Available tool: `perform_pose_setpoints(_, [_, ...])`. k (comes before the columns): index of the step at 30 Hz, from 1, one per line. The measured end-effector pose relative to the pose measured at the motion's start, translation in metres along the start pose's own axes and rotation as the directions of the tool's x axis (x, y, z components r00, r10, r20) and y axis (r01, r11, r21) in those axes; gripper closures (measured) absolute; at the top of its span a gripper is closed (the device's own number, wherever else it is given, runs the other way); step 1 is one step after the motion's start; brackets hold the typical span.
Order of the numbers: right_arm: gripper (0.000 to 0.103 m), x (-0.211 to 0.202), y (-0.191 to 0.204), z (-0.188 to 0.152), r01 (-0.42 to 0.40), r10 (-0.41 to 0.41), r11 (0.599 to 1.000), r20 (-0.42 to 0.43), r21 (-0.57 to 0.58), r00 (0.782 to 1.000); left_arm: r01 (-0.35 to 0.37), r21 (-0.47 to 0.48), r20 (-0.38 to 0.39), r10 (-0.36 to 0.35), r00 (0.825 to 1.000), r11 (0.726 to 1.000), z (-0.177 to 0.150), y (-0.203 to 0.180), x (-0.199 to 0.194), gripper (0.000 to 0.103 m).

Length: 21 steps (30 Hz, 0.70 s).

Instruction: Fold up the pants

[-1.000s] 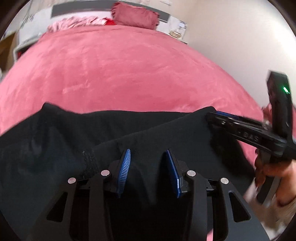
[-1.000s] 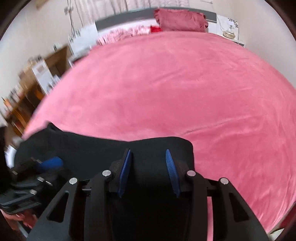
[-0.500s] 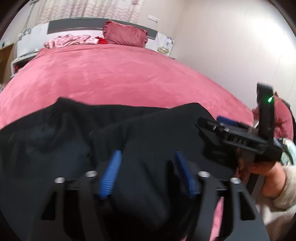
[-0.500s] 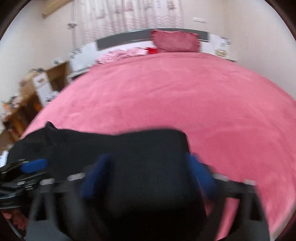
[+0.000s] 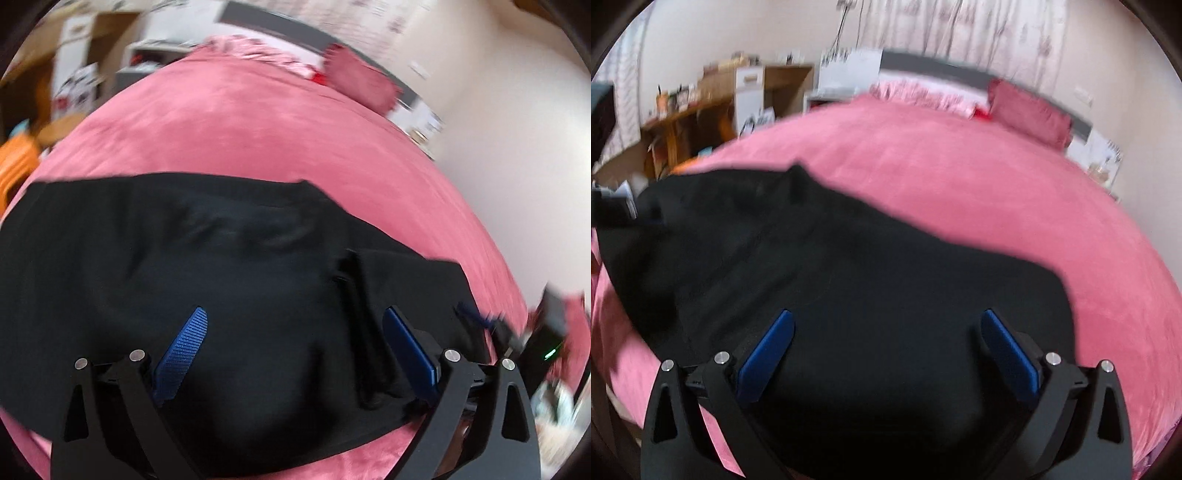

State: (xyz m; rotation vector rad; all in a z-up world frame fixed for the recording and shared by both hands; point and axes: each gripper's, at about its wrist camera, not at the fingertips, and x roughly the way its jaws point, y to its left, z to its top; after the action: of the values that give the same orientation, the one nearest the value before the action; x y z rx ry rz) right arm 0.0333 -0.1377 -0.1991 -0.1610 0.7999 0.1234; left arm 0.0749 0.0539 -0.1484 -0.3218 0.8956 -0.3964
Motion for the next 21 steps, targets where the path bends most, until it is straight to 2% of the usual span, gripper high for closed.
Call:
perform_pose_setpoints(2, [0.002,0.008,-0.010,-0.001,-0.062,0.062,0.995,0.002,0.076,0.998,-0.040,-0.052,0.011,0.041,0.999,0.998,0.000,0.012,-0.010,0.008])
perform_pose_setpoints(5, [0.002,0.010,-0.009,-0.003,-0.066,0.066,0.995,0.011,0.078,0.998,-0.094,-0.140,0.054,0.102,0.993,0.986,-0.001,0.032,-0.033,0.008])
perform_pose_setpoints(8, [0.002,0.013,-0.009,-0.003,-0.069,0.068,0.995,0.021,0.075,0.997,-0.134,-0.290,0.130,0.178,0.975,0.948,-0.005,0.060,-0.068,0.008])
perform_pose_setpoints(10, [0.002,0.014,-0.011,-0.002,-0.078,0.076,0.994,0.028,0.076,0.997,-0.142,-0.376,0.148,0.211,0.966,0.916,-0.010,0.075,-0.086,0.008])
perform_pose_setpoints(12, [0.002,0.013,-0.011,-0.002,-0.080,0.077,0.994,0.032,0.073,0.996,-0.110,-0.452,0.173,0.208,0.963,0.885,-0.017,0.087,-0.106,0.008])
perform_pose_setpoints(16, [0.002,0.013,-0.008,-0.003,-0.079,0.076,0.994,0.033,0.074,0.997,-0.037,-0.509,0.223,0.174,0.959,0.860,-0.026,0.096,-0.134,0.008])
perform_pose_setpoints(19, [0.002,0.014,-0.007,-0.003,-0.079,0.077,0.994,0.035,0.073,0.996,-0.064,-0.558,0.186,0.200,0.962,0.827,-0.032,0.102,-0.143,0.008])
perform_pose_setpoints(21, [0.002,0.012,-0.006,-0.004,-0.079,0.077,0.994,0.038,0.071,0.996,-0.053,-0.592,0.135,0.163,0.977,0.804,-0.035,0.108,-0.136,0.008])
